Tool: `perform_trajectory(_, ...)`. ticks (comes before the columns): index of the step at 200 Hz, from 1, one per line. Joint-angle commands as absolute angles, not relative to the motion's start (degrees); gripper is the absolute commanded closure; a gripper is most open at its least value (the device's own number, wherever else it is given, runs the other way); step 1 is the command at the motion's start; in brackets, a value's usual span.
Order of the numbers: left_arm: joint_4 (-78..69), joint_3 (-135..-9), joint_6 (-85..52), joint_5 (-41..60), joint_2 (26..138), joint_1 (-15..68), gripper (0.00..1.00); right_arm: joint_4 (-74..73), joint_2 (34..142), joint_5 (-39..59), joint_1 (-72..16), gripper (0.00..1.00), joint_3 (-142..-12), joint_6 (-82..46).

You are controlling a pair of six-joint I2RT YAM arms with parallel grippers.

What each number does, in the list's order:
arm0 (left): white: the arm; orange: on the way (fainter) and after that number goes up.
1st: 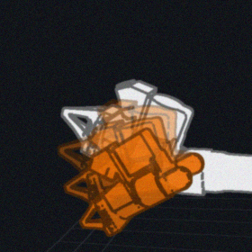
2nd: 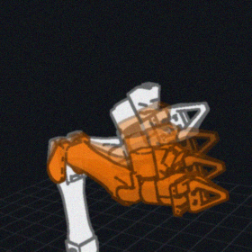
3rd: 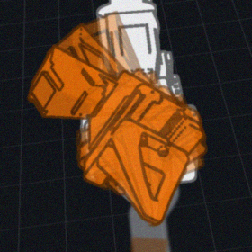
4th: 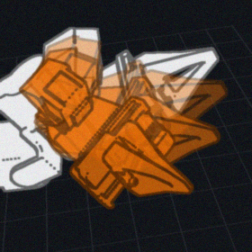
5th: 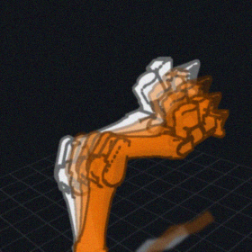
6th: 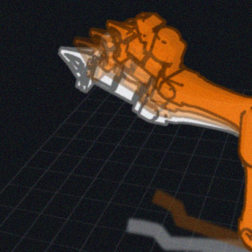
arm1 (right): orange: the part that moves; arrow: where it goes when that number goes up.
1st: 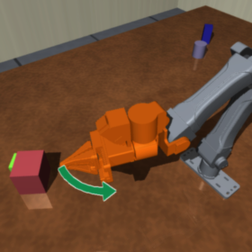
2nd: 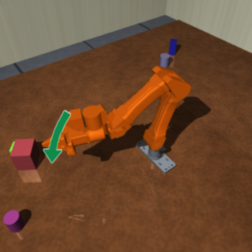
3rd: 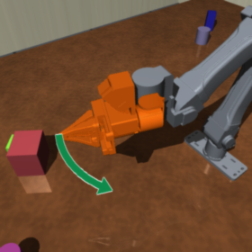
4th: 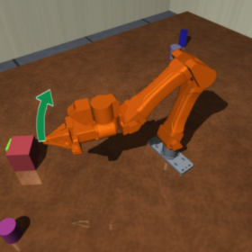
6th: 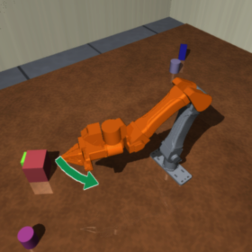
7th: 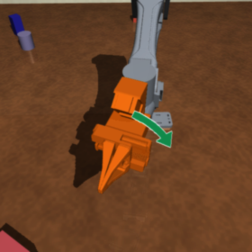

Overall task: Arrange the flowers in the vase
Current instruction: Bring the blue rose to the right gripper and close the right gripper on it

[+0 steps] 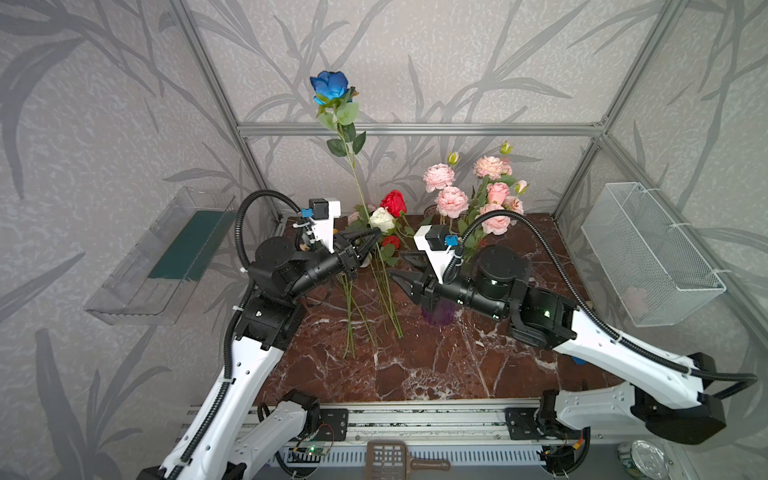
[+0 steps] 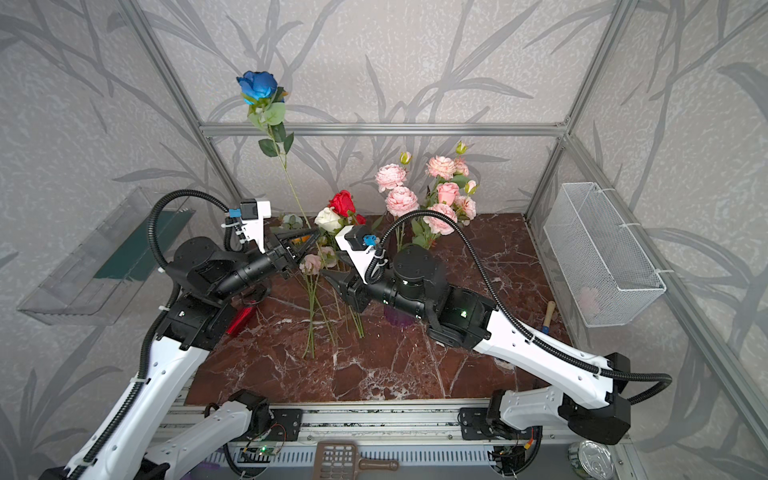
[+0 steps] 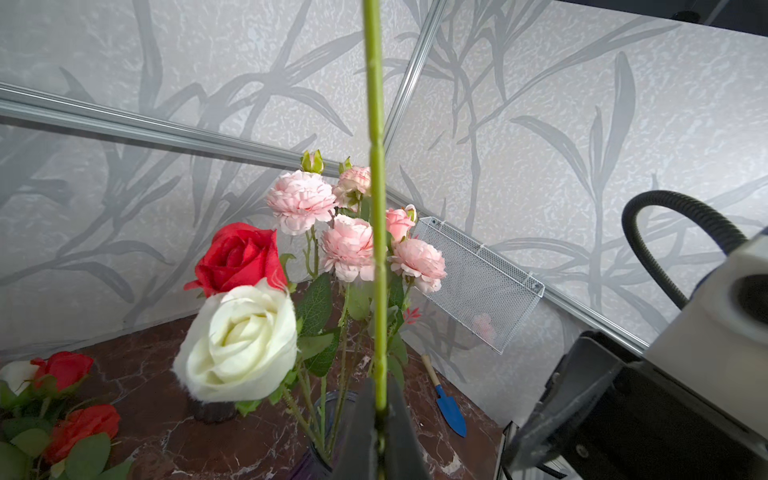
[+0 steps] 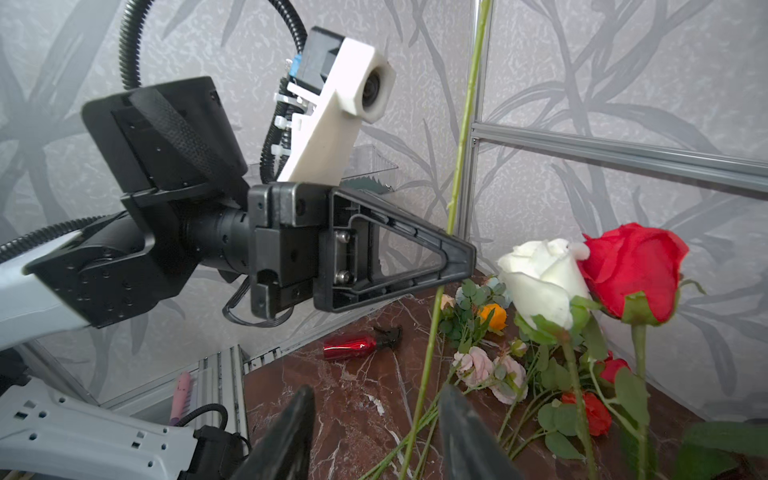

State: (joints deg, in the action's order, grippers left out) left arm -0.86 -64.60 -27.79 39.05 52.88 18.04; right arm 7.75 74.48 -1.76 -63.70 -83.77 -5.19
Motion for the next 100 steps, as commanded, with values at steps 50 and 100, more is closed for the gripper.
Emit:
perform_trajectory(50, -10.5, -61.9, -33.2, 41.7, 51.7, 18.3, 1.0, 5.7, 80.3, -7.3, -63.7, 0.54, -88.6, 0.3)
perform_trajectory(100, -10.0, -62.0, -32.5, 42.2, 51.5, 18.3, 1.0, 4.6, 83.3, -6.9, -63.3, 0.82, -91.3, 1.2)
